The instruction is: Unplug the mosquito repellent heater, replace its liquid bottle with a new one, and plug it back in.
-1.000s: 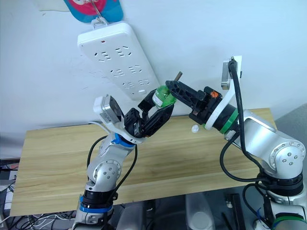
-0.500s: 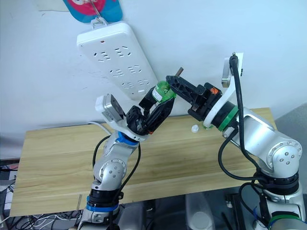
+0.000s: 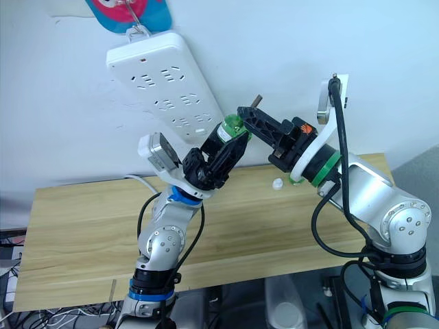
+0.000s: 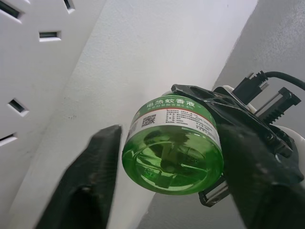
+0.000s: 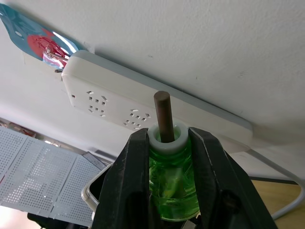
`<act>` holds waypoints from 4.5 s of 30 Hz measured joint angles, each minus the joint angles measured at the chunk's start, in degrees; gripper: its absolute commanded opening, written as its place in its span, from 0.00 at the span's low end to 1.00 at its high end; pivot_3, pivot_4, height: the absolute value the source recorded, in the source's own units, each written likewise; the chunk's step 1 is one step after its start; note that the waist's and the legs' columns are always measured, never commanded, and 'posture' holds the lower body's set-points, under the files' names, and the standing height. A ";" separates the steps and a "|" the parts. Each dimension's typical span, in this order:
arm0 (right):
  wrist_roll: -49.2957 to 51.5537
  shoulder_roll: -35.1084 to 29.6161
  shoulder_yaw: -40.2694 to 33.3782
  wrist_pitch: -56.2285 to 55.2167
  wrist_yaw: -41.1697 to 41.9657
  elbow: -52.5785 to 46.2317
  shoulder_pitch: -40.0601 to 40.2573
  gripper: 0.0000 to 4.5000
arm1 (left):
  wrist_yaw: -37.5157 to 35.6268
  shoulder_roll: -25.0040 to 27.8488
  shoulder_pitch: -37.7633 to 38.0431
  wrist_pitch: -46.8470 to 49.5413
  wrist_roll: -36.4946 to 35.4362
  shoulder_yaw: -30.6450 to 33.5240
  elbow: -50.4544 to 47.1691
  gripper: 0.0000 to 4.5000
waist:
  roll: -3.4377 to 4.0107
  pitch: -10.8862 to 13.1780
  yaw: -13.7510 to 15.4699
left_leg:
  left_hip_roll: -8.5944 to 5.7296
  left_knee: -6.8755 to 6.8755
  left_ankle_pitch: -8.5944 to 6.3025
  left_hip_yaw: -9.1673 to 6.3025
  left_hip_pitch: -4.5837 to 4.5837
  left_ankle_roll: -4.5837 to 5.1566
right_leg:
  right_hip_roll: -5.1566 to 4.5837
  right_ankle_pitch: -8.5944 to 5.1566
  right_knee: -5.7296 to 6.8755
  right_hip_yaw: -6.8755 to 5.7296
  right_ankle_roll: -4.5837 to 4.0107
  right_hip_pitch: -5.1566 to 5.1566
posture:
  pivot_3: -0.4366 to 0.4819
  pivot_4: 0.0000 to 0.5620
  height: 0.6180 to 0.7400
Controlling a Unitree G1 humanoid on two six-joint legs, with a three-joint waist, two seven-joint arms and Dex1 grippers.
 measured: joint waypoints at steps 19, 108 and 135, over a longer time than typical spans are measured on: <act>0.07 0.00 0.00 0.03 -0.08 0.00 0.00 0.19 | -0.21 0.01 -0.01 0.14 -0.02 0.15 0.03 0.52 | 0.00 0.00 -0.31 | 0.00 -0.01 0.00 -0.01 -0.01 0.00 | 0.02 0.00 -0.04 0.00 0.00 0.00 | 0.07 0.72 1.00; -87.17 -31.99 22.23 11.55 87.97 38.72 -11.69 1.00 | -13.36 30.06 4.97 15.40 -6.38 5.78 -9.37 0.52 | 0.02 -0.01 2.63 | -0.02 0.07 0.04 0.05 0.02 -0.08 | -0.27 0.00 0.06 0.01 0.00 -0.09 | 0.17 0.61 1.00; -118.70 -24.31 27.66 -4.99 97.86 60.52 -12.61 1.00 | -16.05 30.80 6.34 14.96 -5.52 5.91 -9.37 0.52 | 0.02 -0.01 2.70 | -0.02 0.11 0.05 0.07 0.05 -0.10 | -0.30 0.00 0.17 0.00 0.00 -0.08 | 0.22 0.64 1.00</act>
